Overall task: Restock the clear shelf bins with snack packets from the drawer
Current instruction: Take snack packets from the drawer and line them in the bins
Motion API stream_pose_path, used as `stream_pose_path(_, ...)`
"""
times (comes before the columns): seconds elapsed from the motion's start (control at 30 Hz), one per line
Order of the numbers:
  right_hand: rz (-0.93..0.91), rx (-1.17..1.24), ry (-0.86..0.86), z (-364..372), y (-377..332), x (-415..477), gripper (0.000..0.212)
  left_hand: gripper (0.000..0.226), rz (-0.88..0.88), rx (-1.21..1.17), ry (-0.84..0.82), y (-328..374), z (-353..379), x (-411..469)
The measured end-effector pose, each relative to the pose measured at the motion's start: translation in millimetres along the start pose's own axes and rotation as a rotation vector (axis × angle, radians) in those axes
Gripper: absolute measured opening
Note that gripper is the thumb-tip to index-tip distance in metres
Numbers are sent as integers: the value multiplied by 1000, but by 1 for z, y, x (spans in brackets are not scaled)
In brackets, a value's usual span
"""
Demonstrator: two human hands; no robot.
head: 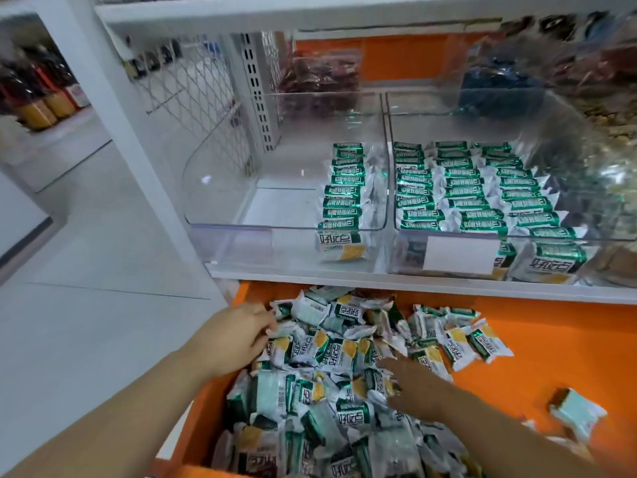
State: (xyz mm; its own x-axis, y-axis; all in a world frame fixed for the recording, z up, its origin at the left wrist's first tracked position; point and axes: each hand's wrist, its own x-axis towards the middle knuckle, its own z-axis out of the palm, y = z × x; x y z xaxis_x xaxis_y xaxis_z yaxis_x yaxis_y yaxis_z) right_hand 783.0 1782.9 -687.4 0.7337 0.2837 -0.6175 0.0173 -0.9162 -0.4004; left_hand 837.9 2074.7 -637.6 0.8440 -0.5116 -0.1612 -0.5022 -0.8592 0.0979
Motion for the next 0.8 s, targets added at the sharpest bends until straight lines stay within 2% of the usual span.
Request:
stream_pose_path(0.1,28,-16,-64,12,-3,16,79,34,-36,104,-102,-11,14,-5)
stream_pose_path(0.17,44,25,-76,18,-5,28,88,35,-30,121,-96,-13,17,-5)
stream_pose_path(0.23,82,68,-61,27,-4,38,88,36,-23,135,-78,-13,19,-5)
stream_pose_path(0.27,99,46,-23,31,-3,43,80,36,-24,146,-78,-12,19,-5)
stream_pose_path(0.37,110,-67,91,27,-2,48,32,35,-31,175,-106,-10,18,-6)
stream_pose_path(0.4,111,-59,110,23,-3,46,24,35,-30,172,-115,-8,16,-6)
stream_pose_path(0.47,87,-15,155,11,-7,35,29,34,-28,119,-122,-3,10,-4)
stream_pose_path(0.57,-36,15,277,-10,-15,10,27,24,-25,-64,-144,16,1,-1)
stream_pose_path(0.67,-139,103,404,-30,-31,-21,16,17,-92,-443,-285,48,-9,1)
stream_pose_path(0.73,-198,166,482,-41,-43,-42,12,29,-153,-734,-403,71,-21,0)
stream_pose_path(0.8,-271,231,576,-50,-54,-63,19,51,-195,-898,-454,88,-35,-2)
